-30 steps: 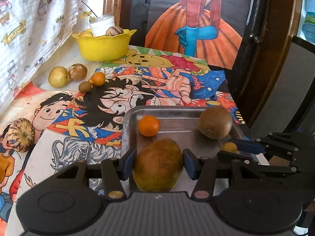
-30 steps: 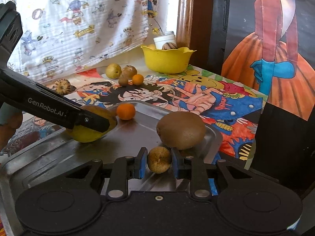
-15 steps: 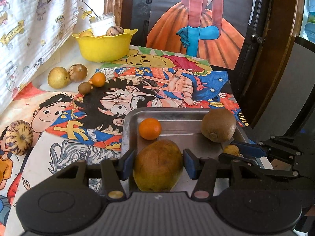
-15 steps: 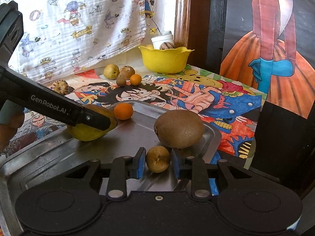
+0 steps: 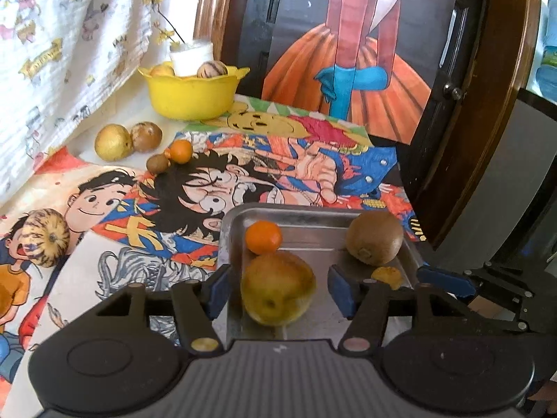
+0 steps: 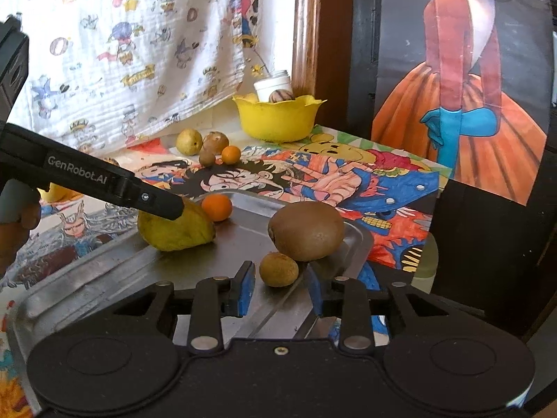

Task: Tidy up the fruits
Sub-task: 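Lower the brown pear and small fruit onto the metal tray while both tools open, then withdraw both open tools away from the tray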

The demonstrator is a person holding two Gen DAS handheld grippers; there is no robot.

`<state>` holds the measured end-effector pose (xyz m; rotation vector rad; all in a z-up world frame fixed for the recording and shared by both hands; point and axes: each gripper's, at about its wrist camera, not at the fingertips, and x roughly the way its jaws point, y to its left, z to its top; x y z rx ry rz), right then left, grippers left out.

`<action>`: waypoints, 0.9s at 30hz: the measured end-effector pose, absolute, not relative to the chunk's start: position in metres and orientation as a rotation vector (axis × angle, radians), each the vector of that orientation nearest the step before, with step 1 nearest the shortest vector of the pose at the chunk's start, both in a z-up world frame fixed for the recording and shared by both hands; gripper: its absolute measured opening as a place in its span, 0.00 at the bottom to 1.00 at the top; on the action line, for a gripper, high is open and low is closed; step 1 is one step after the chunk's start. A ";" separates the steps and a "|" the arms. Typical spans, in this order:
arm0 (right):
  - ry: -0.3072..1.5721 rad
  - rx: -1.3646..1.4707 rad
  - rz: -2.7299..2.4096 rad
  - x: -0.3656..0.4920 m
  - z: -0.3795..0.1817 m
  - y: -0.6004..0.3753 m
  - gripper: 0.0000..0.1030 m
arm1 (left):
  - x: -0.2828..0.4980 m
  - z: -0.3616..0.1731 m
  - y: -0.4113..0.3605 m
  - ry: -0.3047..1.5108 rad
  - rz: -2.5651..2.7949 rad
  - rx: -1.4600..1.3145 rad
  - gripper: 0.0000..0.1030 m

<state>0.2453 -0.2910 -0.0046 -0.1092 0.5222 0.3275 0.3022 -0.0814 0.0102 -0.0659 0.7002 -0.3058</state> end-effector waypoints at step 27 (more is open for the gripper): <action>0.468 -0.047 0.342 0.144 0.034 -0.262 0.99 | 0.176 0.027 -0.022 0.546 -0.068 -0.141 1.00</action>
